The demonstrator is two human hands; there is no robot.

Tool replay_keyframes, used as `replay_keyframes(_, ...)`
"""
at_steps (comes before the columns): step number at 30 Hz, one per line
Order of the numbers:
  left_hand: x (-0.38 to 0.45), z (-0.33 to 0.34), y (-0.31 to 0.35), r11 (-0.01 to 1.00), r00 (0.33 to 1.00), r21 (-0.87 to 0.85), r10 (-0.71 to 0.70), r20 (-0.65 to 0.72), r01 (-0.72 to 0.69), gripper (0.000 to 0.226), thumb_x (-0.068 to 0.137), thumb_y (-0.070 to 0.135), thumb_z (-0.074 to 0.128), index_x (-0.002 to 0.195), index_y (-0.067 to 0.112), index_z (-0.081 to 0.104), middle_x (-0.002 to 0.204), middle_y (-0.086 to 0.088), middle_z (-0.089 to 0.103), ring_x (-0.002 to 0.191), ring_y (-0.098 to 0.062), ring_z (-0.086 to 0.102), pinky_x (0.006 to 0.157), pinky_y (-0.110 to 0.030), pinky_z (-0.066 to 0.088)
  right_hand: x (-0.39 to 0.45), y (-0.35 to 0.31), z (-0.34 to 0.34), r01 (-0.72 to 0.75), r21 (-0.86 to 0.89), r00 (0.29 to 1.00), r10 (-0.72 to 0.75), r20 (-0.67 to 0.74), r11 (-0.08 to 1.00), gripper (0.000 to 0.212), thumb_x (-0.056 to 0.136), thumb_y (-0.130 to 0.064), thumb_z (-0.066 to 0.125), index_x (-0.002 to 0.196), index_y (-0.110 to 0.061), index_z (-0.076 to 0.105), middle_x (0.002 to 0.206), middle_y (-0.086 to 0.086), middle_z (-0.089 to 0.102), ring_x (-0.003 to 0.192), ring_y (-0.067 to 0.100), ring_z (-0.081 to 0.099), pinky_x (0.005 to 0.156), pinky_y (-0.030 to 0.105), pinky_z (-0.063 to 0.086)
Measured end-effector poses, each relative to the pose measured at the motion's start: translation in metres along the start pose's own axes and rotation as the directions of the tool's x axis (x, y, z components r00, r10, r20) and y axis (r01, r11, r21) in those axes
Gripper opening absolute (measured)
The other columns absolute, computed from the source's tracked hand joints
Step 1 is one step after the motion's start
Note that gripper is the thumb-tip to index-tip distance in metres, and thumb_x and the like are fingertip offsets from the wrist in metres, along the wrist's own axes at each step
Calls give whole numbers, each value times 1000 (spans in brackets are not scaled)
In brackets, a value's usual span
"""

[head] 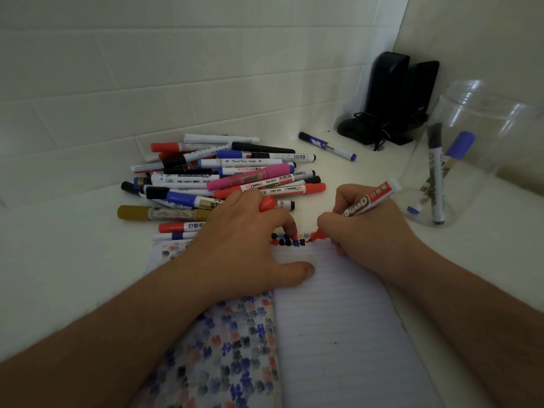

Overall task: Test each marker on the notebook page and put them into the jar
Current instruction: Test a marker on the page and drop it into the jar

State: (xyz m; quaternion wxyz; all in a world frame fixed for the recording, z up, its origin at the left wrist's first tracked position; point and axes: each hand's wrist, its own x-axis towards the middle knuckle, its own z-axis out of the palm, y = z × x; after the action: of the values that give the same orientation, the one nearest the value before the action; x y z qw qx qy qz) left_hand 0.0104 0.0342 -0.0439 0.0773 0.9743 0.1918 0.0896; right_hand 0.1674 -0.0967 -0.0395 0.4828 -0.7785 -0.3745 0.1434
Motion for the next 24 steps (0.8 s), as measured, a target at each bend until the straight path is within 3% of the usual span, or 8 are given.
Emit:
replay_keyframes(4, 0, 0, 0, 1000, 1000, -3, 3, -4, -3, 60, 64, 90, 47, 111, 53, 50, 95, 24, 25, 99, -8, 32, 86, -29, 33, 0, 0, -1, -7, 46, 1000, 7, -2, 999, 22, 78, -8, 71, 65, -9, 54, 57, 12, 66, 45, 16, 59, 45, 22, 46)
replay_keyframes(16, 0, 0, 0, 1000, 1000, -8, 6, -5, -6, 60, 64, 89, 48, 112, 53, 51, 96, 22, 28, 100, -8, 33, 89, -31, 36, 0, 1, 1, 42, -13, 999, -41, 2, 999, 27, 74, -9, 71, 60, -15, 49, 59, 20, 61, 44, 18, 57, 46, 28, 45)
replay_keyframes(24, 0, 0, 0, 1000, 1000, -14, 14, -9, -14, 62, 62, 91, 45, 111, 54, 50, 96, 27, 25, 99, -9, 33, 89, -31, 36, -1, 1, 2, 32, 5, 999, -32, 4, 999, 22, 77, -8, 73, 65, -10, 54, 58, 12, 66, 43, 14, 60, 44, 20, 45)
